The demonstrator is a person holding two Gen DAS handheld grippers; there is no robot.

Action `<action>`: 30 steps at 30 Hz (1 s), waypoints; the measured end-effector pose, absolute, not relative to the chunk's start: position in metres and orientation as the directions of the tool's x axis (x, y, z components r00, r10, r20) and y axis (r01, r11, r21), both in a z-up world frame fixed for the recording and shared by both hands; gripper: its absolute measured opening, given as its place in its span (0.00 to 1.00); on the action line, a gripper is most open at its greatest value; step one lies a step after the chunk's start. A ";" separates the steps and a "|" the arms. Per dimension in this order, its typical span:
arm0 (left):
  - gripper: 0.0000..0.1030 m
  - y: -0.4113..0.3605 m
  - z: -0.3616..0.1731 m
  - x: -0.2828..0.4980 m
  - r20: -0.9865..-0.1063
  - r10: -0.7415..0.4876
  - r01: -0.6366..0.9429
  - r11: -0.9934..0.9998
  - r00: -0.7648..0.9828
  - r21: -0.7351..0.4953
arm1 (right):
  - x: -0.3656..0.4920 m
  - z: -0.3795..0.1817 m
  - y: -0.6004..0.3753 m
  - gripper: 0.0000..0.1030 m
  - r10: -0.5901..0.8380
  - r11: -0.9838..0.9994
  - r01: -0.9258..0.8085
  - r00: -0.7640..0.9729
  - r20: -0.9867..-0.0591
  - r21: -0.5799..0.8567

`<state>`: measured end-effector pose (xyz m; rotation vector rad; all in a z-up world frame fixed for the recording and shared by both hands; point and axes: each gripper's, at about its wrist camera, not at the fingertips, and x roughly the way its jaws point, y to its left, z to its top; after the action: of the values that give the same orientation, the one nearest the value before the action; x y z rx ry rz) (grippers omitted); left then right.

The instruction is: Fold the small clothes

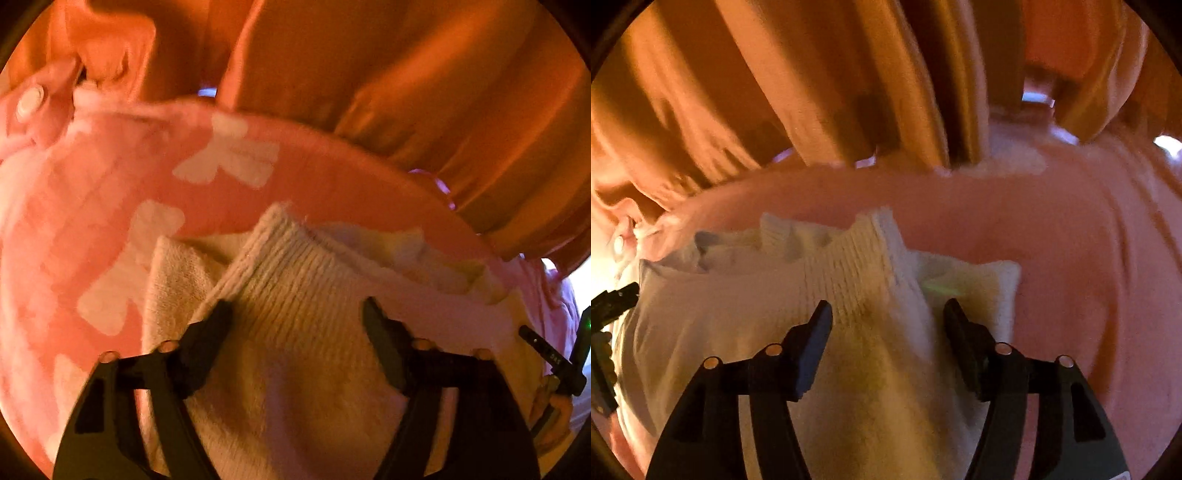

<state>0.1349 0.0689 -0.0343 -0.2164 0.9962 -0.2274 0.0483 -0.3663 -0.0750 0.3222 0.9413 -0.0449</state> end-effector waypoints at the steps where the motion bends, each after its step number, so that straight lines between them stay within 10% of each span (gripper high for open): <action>1: 0.32 0.066 -0.033 0.137 -0.804 -0.272 0.109 0.961 0.529 -0.253 | 0.049 -0.074 -0.364 0.08 0.119 0.949 0.167 0.593 -0.796 0.266; 2: 0.10 0.064 -0.029 0.139 -0.804 -0.275 0.138 0.961 0.527 -0.239 | 0.046 -0.069 -0.363 0.08 0.136 0.943 0.162 0.606 -0.783 0.290; 8: 0.04 0.085 0.020 0.135 -0.675 -0.364 0.152 0.923 0.642 -0.353 | 0.001 -0.004 -0.394 0.07 0.183 0.881 0.105 0.822 -0.539 0.460; 13: 0.04 0.082 -0.037 0.157 -0.795 -0.299 0.077 0.949 0.529 -0.306 | 0.038 -0.093 -0.400 0.07 0.136 0.911 0.228 0.621 -0.772 0.344; 15: 0.09 0.088 -0.035 0.147 -0.750 -0.348 0.087 0.927 0.562 -0.365 | 0.032 -0.079 -0.400 0.07 0.146 0.903 0.216 0.659 -0.738 0.372; 19: 0.50 0.083 -0.032 0.143 -0.752 -0.341 0.116 0.935 0.564 -0.336 | 0.030 -0.069 -0.401 0.15 0.161 0.904 0.196 0.667 -0.727 0.380; 24: 0.51 0.066 -0.046 0.155 -0.797 -0.280 0.127 0.959 0.536 -0.252 | 0.043 -0.072 -0.392 0.34 0.159 0.907 0.198 0.656 -0.738 0.371; 27: 0.24 0.063 -0.048 0.162 -0.805 -0.265 0.115 0.963 0.531 -0.242 | 0.056 -0.079 -0.380 0.07 0.171 0.921 0.174 0.626 -0.761 0.349; 30: 0.15 0.074 -0.027 0.159 -0.750 -0.317 0.102 0.942 0.581 -0.319 | 0.038 -0.041 -0.379 0.07 0.166 0.914 0.128 0.747 -0.644 0.384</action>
<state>0.1595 0.0737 -0.0267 -0.2536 0.9207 -0.2477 0.0383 -0.3787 -0.0410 0.4265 0.7324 0.0210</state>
